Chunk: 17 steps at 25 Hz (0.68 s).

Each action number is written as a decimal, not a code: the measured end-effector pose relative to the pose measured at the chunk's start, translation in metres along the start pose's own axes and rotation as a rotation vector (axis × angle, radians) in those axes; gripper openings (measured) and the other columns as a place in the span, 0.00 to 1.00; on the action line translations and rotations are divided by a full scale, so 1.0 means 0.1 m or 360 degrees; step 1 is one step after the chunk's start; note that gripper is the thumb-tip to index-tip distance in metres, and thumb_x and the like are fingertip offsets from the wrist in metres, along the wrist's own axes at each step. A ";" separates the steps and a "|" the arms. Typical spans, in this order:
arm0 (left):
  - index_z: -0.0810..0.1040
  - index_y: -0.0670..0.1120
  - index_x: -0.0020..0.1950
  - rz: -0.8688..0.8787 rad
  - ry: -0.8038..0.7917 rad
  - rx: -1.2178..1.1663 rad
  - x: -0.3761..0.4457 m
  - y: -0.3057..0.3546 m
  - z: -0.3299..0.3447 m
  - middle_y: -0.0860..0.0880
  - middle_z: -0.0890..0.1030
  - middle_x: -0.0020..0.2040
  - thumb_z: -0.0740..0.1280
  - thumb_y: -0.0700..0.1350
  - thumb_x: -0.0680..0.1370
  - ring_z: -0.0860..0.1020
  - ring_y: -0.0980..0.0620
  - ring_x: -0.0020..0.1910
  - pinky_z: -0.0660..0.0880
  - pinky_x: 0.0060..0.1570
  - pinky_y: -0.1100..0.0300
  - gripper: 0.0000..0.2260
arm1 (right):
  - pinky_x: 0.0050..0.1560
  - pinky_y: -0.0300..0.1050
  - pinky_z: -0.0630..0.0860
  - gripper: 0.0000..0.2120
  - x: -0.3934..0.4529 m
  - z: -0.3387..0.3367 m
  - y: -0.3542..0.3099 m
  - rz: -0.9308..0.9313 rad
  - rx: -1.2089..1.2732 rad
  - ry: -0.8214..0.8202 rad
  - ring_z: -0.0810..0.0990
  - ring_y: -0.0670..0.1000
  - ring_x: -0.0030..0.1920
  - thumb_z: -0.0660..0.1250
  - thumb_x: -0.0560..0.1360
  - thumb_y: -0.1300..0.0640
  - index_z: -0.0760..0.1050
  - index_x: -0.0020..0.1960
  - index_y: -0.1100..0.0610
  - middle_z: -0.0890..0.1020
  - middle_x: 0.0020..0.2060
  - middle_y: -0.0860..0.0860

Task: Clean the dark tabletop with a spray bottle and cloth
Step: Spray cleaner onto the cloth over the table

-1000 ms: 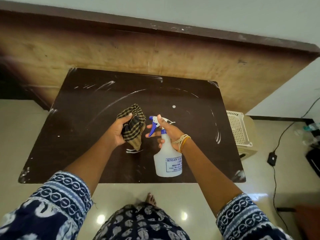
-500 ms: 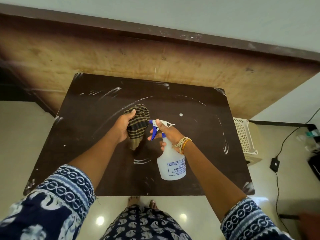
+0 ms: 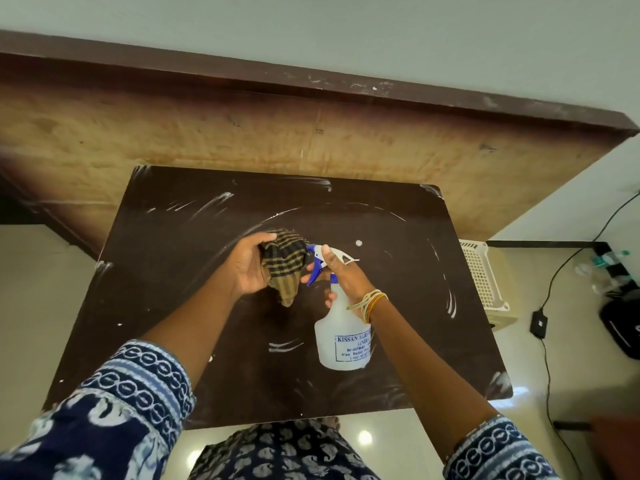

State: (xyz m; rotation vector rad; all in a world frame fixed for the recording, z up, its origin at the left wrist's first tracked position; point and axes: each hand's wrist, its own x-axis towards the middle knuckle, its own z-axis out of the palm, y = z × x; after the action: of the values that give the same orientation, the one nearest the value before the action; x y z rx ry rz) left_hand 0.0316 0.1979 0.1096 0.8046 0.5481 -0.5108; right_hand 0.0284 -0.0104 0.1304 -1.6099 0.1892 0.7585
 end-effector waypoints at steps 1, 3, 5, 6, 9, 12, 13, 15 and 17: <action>0.78 0.40 0.62 -0.0002 -0.0043 -0.0061 0.02 -0.04 -0.01 0.41 0.82 0.55 0.68 0.44 0.72 0.82 0.43 0.53 0.80 0.52 0.50 0.19 | 0.29 0.42 0.72 0.31 0.00 -0.02 -0.01 0.0006 0.0018 0.0008 0.70 0.49 0.26 0.55 0.79 0.36 0.78 0.56 0.62 0.85 0.48 0.59; 0.75 0.39 0.67 -0.0042 -0.0076 -0.0066 0.08 -0.11 0.01 0.38 0.80 0.62 0.73 0.43 0.71 0.80 0.40 0.59 0.76 0.60 0.46 0.25 | 0.30 0.42 0.71 0.32 -0.01 -0.06 -0.03 0.0009 0.0052 0.0008 0.69 0.49 0.24 0.55 0.78 0.35 0.78 0.57 0.64 0.85 0.48 0.60; 0.76 0.39 0.66 -0.0060 0.0001 0.0110 0.14 -0.15 0.11 0.38 0.81 0.59 0.75 0.48 0.71 0.82 0.41 0.54 0.77 0.57 0.47 0.26 | 0.29 0.43 0.71 0.32 -0.01 -0.08 -0.07 -0.0018 0.0063 0.0012 0.68 0.48 0.23 0.55 0.78 0.36 0.78 0.57 0.65 0.85 0.48 0.60; 0.78 0.40 0.63 -0.0040 0.0068 0.0221 0.15 -0.15 0.16 0.40 0.83 0.55 0.74 0.51 0.73 0.83 0.43 0.48 0.79 0.52 0.49 0.23 | 0.29 0.43 0.71 0.32 -0.01 -0.10 -0.08 -0.0031 0.0057 0.0023 0.68 0.48 0.22 0.56 0.78 0.36 0.78 0.56 0.65 0.85 0.47 0.60; 0.82 0.41 0.57 0.0052 0.0231 0.0433 0.20 -0.15 0.29 0.43 0.85 0.48 0.68 0.57 0.76 0.83 0.47 0.42 0.78 0.45 0.55 0.21 | 0.27 0.42 0.72 0.29 0.02 -0.15 -0.11 -0.0088 -0.0061 0.0049 0.69 0.49 0.21 0.56 0.79 0.36 0.78 0.52 0.62 0.84 0.40 0.60; 0.82 0.41 0.50 0.0176 0.0419 0.0582 0.23 -0.11 0.38 0.43 0.84 0.41 0.65 0.56 0.79 0.82 0.50 0.35 0.76 0.40 0.59 0.18 | 0.27 0.42 0.71 0.27 0.03 -0.22 -0.11 -0.0122 -0.0140 0.0086 0.69 0.50 0.22 0.57 0.79 0.37 0.76 0.44 0.62 0.79 0.34 0.59; 0.81 0.39 0.52 0.0238 0.0478 0.0637 0.27 -0.09 0.39 0.43 0.84 0.42 0.64 0.54 0.80 0.82 0.50 0.35 0.77 0.41 0.59 0.18 | 0.28 0.42 0.72 0.27 0.02 -0.26 -0.13 -0.0095 -0.0164 0.0110 0.71 0.49 0.23 0.57 0.78 0.37 0.76 0.43 0.61 0.80 0.34 0.58; 0.80 0.39 0.56 0.0325 0.0556 0.0810 0.32 -0.01 0.41 0.41 0.83 0.50 0.65 0.55 0.78 0.82 0.47 0.43 0.77 0.52 0.55 0.20 | 0.29 0.40 0.74 0.28 -0.01 -0.31 -0.16 0.0012 -0.0261 0.0108 0.76 0.48 0.28 0.55 0.78 0.35 0.79 0.47 0.59 0.85 0.38 0.56; 0.80 0.44 0.59 0.0367 0.0602 0.1190 0.34 0.04 0.40 0.42 0.82 0.58 0.62 0.64 0.73 0.80 0.44 0.55 0.73 0.63 0.47 0.27 | 0.31 0.39 0.75 0.29 -0.03 -0.34 -0.17 0.0067 -0.0321 0.0049 0.78 0.48 0.31 0.53 0.78 0.34 0.80 0.52 0.57 0.86 0.42 0.54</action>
State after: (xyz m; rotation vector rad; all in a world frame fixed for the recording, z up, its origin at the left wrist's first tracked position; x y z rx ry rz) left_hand 0.0700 0.1614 0.1134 1.6806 0.6033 -0.3443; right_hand 0.0478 -0.0398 0.1460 -1.8140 0.1738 0.8056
